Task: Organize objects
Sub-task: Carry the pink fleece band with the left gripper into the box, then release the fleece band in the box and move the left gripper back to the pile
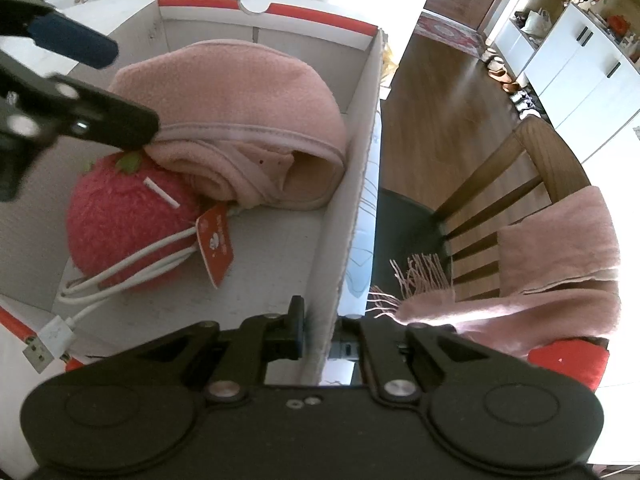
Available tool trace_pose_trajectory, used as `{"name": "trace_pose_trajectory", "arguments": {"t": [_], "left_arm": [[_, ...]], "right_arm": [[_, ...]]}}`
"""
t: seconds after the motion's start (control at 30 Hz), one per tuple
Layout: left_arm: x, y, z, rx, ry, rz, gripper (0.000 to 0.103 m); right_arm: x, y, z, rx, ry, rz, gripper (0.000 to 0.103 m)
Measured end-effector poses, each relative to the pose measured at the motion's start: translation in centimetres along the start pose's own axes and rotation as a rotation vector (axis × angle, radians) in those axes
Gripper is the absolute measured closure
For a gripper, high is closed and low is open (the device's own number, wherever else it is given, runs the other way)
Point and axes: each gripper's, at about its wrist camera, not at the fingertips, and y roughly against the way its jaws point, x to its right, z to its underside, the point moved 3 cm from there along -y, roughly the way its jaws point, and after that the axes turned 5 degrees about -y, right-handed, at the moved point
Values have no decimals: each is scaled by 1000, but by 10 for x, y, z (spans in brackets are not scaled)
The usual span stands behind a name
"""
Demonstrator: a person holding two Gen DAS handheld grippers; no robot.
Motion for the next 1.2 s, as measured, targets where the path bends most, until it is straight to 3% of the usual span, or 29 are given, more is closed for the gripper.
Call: {"name": "trace_pose_trajectory", "arguments": {"t": [0.2,0.27,0.63,0.77,1.07,1.2], "left_arm": [[-4,24,7,27,17,14,28],[-6,32,11,38,22,19,21],[-20,76,38,80,62,4,17],[-33,91,54,106,92,-36,2],[-72,114,106,133,164,-190,0],[-88,114,134,89,206,-235,0]], "right_arm": [[0,0,0,-1,3,8,95],[0,0,0,-2,4,13,94],[-6,-1,-1,-6,9,28,93],[-6,-2,-1,-7,10,31,92],[-8,-2,-1,-6,7,37,91],[-7,-1,-1,-7,6,38,91]]}}
